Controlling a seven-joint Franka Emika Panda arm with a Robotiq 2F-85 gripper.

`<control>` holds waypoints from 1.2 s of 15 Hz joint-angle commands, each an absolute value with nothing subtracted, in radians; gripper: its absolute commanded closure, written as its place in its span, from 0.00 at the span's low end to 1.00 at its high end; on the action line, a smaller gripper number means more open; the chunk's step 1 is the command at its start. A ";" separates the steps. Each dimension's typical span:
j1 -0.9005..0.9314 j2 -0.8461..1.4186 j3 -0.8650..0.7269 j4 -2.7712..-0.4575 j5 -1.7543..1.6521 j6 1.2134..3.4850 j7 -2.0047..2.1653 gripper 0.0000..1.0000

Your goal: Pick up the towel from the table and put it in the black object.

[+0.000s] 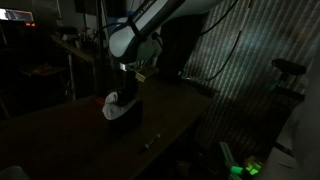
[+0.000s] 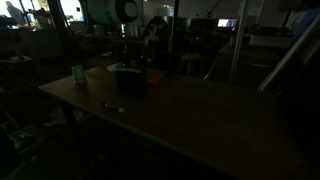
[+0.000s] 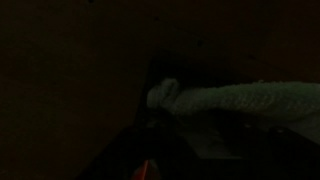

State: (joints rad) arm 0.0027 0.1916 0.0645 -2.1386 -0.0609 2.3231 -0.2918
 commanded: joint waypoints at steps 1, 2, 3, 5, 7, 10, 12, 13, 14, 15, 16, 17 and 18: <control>0.018 0.035 0.055 -2.182 -0.122 2.270 -0.263 0.18; 0.022 0.005 0.059 -2.178 -0.137 2.254 -0.266 0.11; 0.026 -0.017 0.064 -2.168 -0.149 2.239 -0.278 0.03; 0.039 -0.045 0.072 -2.140 -0.176 2.207 -0.293 0.00; 0.057 -0.061 0.084 -2.103 -0.201 2.176 -0.321 0.00; 0.091 -0.042 0.107 -2.037 -0.230 2.151 -0.372 0.00; 0.110 -0.006 0.123 -1.984 -0.247 2.135 -0.401 0.00; 0.117 0.011 0.128 -1.961 -0.251 2.129 -0.416 0.00; 0.123 0.035 0.132 -1.933 -0.257 2.125 -0.433 0.00; 0.125 0.058 0.135 -1.909 -0.259 2.124 -0.449 0.00; 0.127 0.082 0.135 -1.886 -0.260 2.124 -0.466 0.00; 0.125 0.109 0.134 -1.863 -0.261 2.125 -0.484 0.00; 0.124 0.136 0.133 -1.839 -0.262 2.124 -0.497 0.00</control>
